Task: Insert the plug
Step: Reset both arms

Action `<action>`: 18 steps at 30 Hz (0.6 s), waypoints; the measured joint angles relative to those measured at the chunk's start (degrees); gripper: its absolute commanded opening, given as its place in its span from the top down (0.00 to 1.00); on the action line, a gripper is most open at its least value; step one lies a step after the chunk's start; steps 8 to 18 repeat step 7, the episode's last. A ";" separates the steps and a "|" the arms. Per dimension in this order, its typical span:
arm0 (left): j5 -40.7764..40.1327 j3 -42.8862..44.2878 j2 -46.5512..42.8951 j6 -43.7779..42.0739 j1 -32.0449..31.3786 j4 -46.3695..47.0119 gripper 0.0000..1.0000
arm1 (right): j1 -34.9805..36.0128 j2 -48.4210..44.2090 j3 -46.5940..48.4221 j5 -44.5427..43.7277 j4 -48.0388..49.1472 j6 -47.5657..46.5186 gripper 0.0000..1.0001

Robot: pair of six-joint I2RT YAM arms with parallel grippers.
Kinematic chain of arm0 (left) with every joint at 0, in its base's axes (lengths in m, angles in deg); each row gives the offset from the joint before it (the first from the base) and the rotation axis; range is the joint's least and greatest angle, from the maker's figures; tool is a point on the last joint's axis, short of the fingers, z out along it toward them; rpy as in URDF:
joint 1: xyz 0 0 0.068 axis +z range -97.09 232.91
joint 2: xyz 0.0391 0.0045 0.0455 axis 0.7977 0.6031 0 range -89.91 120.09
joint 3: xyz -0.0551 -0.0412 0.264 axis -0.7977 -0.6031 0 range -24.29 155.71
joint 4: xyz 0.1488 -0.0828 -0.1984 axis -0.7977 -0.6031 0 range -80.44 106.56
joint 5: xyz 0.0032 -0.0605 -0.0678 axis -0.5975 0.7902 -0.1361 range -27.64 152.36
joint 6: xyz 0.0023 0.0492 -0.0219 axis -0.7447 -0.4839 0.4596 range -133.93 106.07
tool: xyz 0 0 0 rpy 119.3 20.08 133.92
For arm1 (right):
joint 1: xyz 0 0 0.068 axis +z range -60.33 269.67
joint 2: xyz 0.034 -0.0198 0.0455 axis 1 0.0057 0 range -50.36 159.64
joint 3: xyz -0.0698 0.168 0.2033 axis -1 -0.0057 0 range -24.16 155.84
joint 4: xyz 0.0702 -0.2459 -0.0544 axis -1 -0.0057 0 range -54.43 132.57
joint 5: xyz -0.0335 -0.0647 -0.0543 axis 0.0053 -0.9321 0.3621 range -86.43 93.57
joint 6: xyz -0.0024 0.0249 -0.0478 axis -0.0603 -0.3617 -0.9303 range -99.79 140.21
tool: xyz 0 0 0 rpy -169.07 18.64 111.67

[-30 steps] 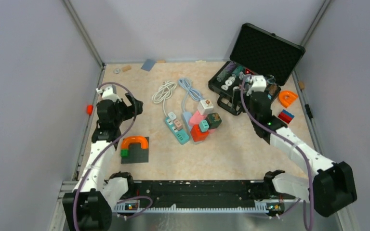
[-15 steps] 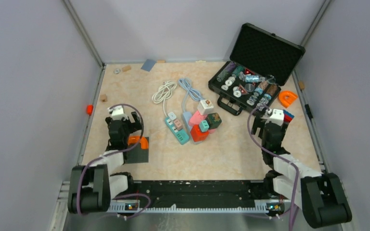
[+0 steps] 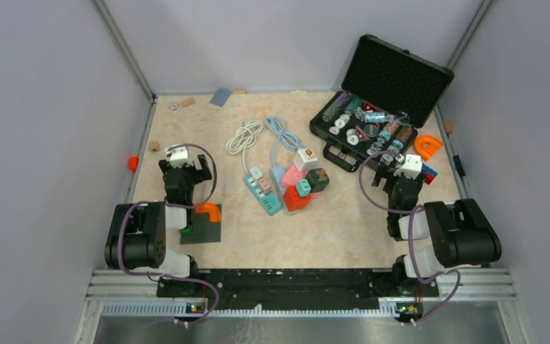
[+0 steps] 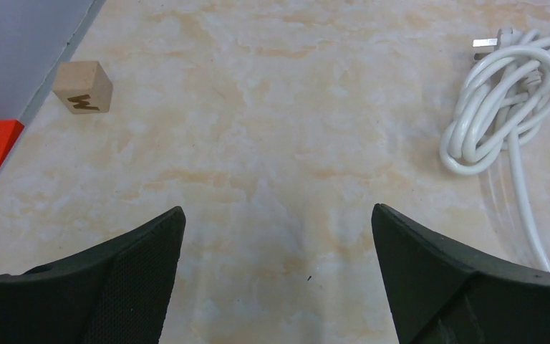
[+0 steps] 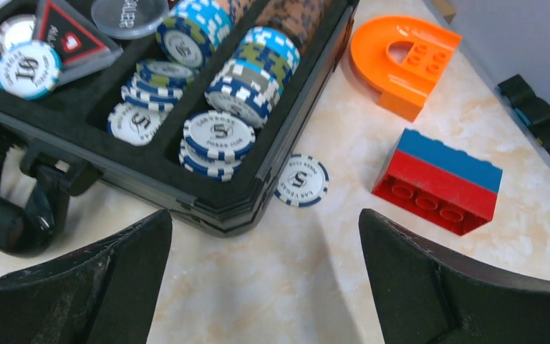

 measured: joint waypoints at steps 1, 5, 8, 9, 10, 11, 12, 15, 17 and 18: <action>-0.11 0.00 0.02 -0.13 0.00 0.57 0.01 | -0.07 0.02 0.00 0.09 0.96 -0.02 0.02; 0.37 0.02 0.02 -0.79 0.00 0.33 0.01 | -0.13 0.00 0.02 0.28 2.95 0.00 0.02; 0.35 0.13 0.02 -0.81 0.00 -0.52 0.01 | -0.13 0.00 0.02 0.31 3.37 0.00 0.02; 0.35 0.13 0.02 -0.81 0.00 -0.52 0.01 | -0.13 0.00 0.02 0.31 3.37 0.00 0.02; 0.35 0.13 0.02 -0.81 0.00 -0.52 0.01 | -0.13 0.00 0.02 0.31 3.37 0.00 0.02; 0.35 0.13 0.02 -0.81 0.00 -0.52 0.01 | -0.13 0.00 0.02 0.31 3.37 0.00 0.02; 0.35 0.13 0.02 -0.81 0.00 -0.52 0.01 | -0.13 0.00 0.02 0.31 3.37 0.00 0.02; 0.35 0.13 0.02 -0.81 0.00 -0.52 0.01 | -0.13 0.00 0.02 0.31 3.37 0.00 0.02; 0.35 0.13 0.02 -0.81 0.00 -0.52 0.01 | -0.13 0.00 0.02 0.31 3.37 0.00 0.02; 0.35 0.13 0.02 -0.81 0.00 -0.52 0.01 | -0.13 0.00 0.02 0.31 3.37 0.00 0.02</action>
